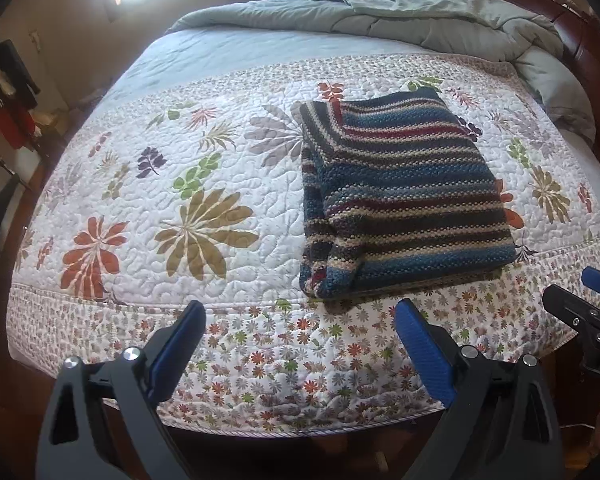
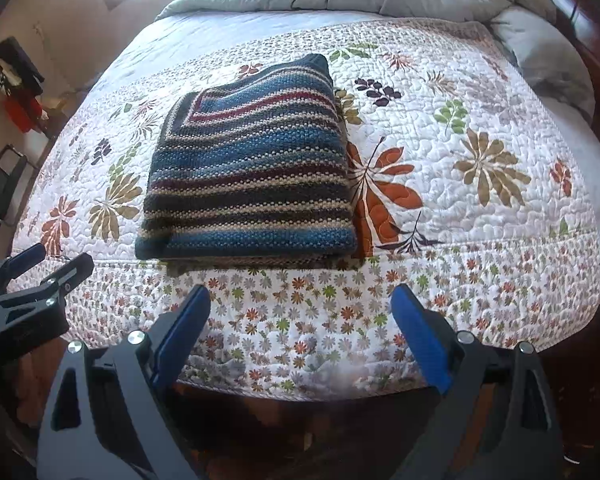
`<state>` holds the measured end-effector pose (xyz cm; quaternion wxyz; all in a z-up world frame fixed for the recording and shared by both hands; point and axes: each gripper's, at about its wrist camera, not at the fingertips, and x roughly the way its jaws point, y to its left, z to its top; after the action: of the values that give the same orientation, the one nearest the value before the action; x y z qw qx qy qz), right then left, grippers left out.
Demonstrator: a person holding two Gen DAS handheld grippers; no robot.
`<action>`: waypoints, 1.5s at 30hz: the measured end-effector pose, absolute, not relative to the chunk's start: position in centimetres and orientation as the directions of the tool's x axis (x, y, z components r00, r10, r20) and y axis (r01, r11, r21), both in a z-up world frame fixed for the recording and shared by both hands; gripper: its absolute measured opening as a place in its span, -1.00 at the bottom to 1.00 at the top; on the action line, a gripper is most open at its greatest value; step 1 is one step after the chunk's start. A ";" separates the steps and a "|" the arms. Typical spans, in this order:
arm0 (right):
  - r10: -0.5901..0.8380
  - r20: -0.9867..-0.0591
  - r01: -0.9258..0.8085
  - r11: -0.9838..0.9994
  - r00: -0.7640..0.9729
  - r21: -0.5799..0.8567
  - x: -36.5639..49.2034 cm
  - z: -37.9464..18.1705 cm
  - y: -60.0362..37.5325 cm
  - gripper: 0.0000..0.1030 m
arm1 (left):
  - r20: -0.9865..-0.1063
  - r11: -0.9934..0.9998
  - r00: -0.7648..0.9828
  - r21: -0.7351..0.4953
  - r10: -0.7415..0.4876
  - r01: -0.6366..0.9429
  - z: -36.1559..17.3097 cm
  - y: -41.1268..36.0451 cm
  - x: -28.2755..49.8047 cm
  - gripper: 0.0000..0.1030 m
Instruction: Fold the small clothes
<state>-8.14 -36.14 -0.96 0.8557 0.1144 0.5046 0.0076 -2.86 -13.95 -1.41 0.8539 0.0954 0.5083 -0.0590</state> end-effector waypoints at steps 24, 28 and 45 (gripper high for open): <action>0.121 -0.856 0.079 0.980 0.503 0.185 -7.1 -0.4 -34.8 0.78 | -0.881 0.974 0.472 0.119 0.015 0.191 -2.2 -13.7 -1.9 0.86; 0.120 -0.856 0.078 0.980 0.503 0.183 -7.0 -0.5 -34.7 0.78 | -0.883 0.974 0.469 0.117 0.013 0.193 -2.4 -13.7 -1.8 0.86; 0.126 -0.861 0.092 0.977 0.493 0.195 -6.8 -1.0 -35.0 0.78 | -0.892 0.976 0.452 0.093 -0.005 0.196 -2.6 -13.9 -1.6 0.86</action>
<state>-6.84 -35.02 -1.03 0.8573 0.1079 0.5033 0.0099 -1.60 -13.86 -2.55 0.8471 0.0914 0.5201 -0.0594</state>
